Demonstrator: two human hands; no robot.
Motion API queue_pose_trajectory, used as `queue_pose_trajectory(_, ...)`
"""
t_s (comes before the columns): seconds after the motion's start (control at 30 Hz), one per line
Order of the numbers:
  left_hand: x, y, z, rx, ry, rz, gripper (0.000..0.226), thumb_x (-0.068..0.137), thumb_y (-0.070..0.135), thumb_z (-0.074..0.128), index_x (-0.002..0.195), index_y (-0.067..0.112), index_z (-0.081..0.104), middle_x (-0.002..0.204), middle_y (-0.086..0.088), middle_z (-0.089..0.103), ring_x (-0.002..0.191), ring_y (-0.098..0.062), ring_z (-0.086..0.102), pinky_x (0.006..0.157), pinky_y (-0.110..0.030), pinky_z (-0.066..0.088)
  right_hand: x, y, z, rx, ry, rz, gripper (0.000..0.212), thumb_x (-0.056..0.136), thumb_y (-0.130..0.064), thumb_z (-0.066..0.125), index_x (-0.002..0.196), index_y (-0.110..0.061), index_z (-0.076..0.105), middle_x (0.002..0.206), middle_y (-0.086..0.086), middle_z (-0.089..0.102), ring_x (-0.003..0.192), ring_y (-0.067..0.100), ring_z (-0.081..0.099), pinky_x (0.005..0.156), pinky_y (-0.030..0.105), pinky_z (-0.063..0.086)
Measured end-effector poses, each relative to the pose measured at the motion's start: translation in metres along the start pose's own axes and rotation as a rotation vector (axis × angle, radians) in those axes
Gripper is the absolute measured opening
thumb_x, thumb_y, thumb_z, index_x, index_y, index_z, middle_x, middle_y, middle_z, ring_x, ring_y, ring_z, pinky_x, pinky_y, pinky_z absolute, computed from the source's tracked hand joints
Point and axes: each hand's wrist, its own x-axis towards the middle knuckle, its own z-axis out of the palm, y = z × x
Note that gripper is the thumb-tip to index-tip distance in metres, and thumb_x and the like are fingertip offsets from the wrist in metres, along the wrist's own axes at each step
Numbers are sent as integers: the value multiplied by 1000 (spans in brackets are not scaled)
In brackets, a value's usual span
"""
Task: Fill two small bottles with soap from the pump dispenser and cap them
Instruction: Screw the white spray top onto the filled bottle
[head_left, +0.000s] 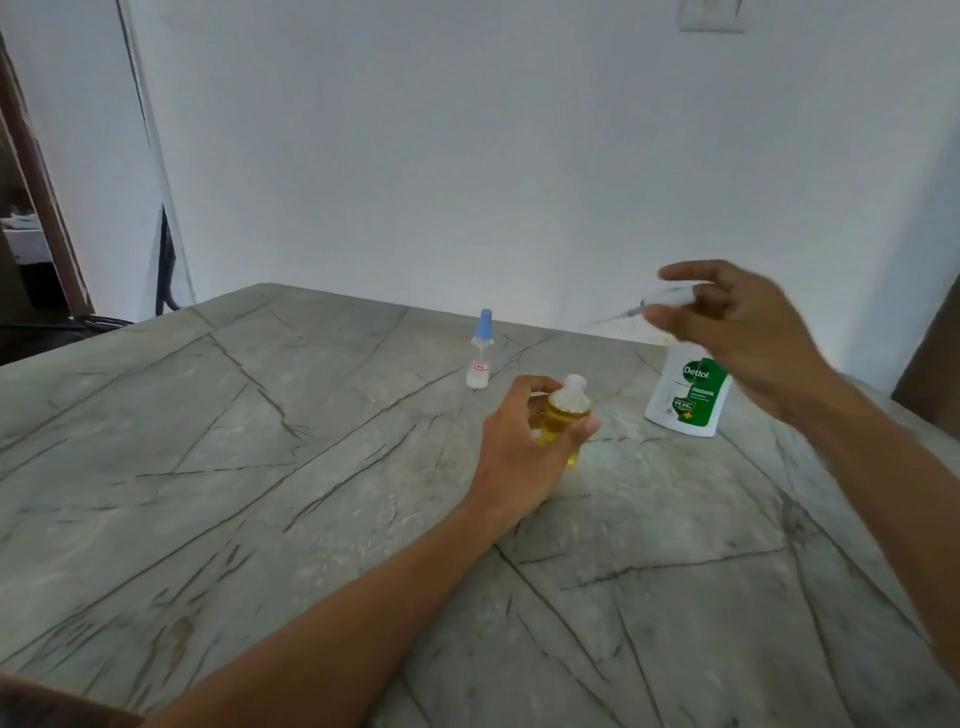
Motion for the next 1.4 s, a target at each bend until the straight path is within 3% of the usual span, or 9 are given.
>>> queue_pose_trajectory(0.1, 0, 0, 1, 12, 14, 3, 45, 80, 41, 78, 114, 30, 52, 115, 13, 65, 105, -2, 62, 83, -12, 48, -7, -27, -16, -3, 20, -45, 24, 77, -24, 77, 100, -21, 73, 95, 1, 74, 87, 21, 69, 83, 38, 51)
queue_pose_trajectory(0.27, 0, 0, 1, 19, 16, 7, 42, 79, 40, 79, 111, 31, 52, 114, 12, 66, 106, -4, 63, 84, -12, 47, -9, -49, -19, -152, -9, -109, 14, 82, -25, 73, 95, -20, 74, 89, -2, 74, 68, 9, 62, 67, 21, 49)
queue_pose_trajectory(0.43, 0, 1, 2, 36, -2, 16, 44, 80, 39, 77, 113, 31, 49, 119, 9, 63, 110, -8, 61, 84, -10, 44, -8, -46, -8, -271, -64, -106, 15, 82, -25, 74, 96, -21, 73, 87, -5, 73, 63, 3, 64, 56, 10, 45)
queue_pose_trajectory(0.67, 0, 3, 2, 36, -6, 20, 46, 80, 40, 78, 116, 29, 50, 122, 7, 64, 112, -11, 61, 86, -14, 47, -5, -39, 6, -384, -115, -105, 23, 77, -33, 76, 99, -28, 71, 90, -10, 72, 75, 2, 68, 62, 9, 46)
queue_pose_trajectory(0.77, 1, 3, 3, 48, -6, 15, 49, 78, 42, 78, 116, 28, 50, 124, 6, 64, 112, -11, 61, 87, -16, 47, -3, -37, 13, -453, -202, -101, 36, 72, -38, 79, 106, -30, 67, 88, -11, 71, 75, 3, 68, 65, 12, 48)
queue_pose_trajectory(0.87, 1, 4, 3, 62, -6, 0, 50, 77, 44, 78, 115, 29, 49, 125, 6, 63, 111, -11, 60, 83, -12, 44, 1, -37, 20, -452, -321, -98, 32, 72, -32, 81, 101, -28, 68, 91, -13, 71, 77, -2, 67, 61, 4, 46)
queue_pose_trajectory(1.1, 1, 5, 4, 73, 21, 0, 47, 78, 45, 77, 113, 32, 48, 122, 7, 64, 109, -9, 61, 80, -10, 44, 6, -33, 30, -510, -493, -97, 29, 73, -26, 82, 101, -25, 71, 93, -12, 73, 84, 2, 68, 82, 22, 54)
queue_pose_trajectory(1.27, 2, 3, 4, 78, 18, 12, 47, 78, 44, 78, 114, 29, 50, 120, 6, 66, 108, -9, 63, 85, -16, 48, 7, -33, 34, -529, -492, -102, 31, 69, -37, 82, 95, -25, 71, 87, -12, 73, 77, 1, 68, 80, 25, 56)
queue_pose_trajectory(1.4, 1, 4, 3, 78, 22, 5, 45, 80, 44, 76, 113, 31, 49, 113, 12, 62, 100, -4, 61, 75, -6, 42, 7, -31, 35, -563, -497, -107, 32, 68, -37, 83, 93, -23, 70, 85, -10, 73, 75, 4, 68, 79, 29, 58)
